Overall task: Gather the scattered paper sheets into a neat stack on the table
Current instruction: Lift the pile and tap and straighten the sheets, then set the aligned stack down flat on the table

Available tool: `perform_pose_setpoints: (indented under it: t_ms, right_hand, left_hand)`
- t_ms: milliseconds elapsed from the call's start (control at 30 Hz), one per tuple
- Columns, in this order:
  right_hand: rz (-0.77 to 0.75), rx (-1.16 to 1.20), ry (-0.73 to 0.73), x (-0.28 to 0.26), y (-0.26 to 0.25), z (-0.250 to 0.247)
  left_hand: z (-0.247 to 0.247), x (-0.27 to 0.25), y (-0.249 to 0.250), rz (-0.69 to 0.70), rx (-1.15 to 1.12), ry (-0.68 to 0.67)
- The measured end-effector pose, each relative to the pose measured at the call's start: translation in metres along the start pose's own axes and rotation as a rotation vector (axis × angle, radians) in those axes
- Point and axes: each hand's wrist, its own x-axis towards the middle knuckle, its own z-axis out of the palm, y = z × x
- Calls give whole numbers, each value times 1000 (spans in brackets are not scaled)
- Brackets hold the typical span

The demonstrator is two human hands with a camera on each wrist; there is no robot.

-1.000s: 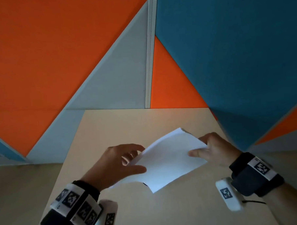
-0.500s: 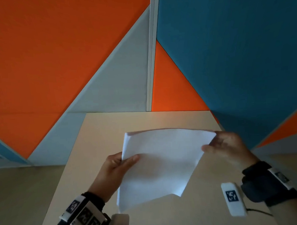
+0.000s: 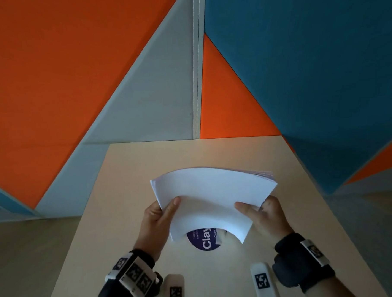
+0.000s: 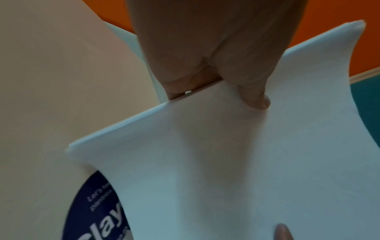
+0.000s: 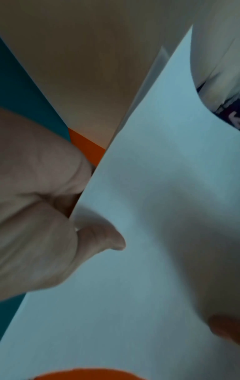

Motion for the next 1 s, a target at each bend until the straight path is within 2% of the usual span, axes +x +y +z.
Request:
perform_pose_setpoints:
  t_ms: [233,433,533,633,733,800,1000]
  right_hand:
    - [53,-46,20,3,36,-4]
    - [137,-209,-6,-5,74,-6]
    - [124,-266,22,-3,66,-7]
    - [149,-274,-13,-2,53,-13]
    - [255,-316,-37,-5,50,-18]
    - [340,-422,-60,-7,56,-17]
    - [504,-593,-72,-16,71,-2]
  left_hand:
    - [-7,10,-21,-28,120,-36]
    - [-44,9,-64,-172,588,-75]
    - [-51,8,-62,-221,581,-34]
    - [-49,3,-45,-224,518,-36]
    - [-48,-2,-32,-269,574,-66]
    - [-48,-4,-33,-319,712,-90]
    - [-39,-7,-60,-474,915,-130]
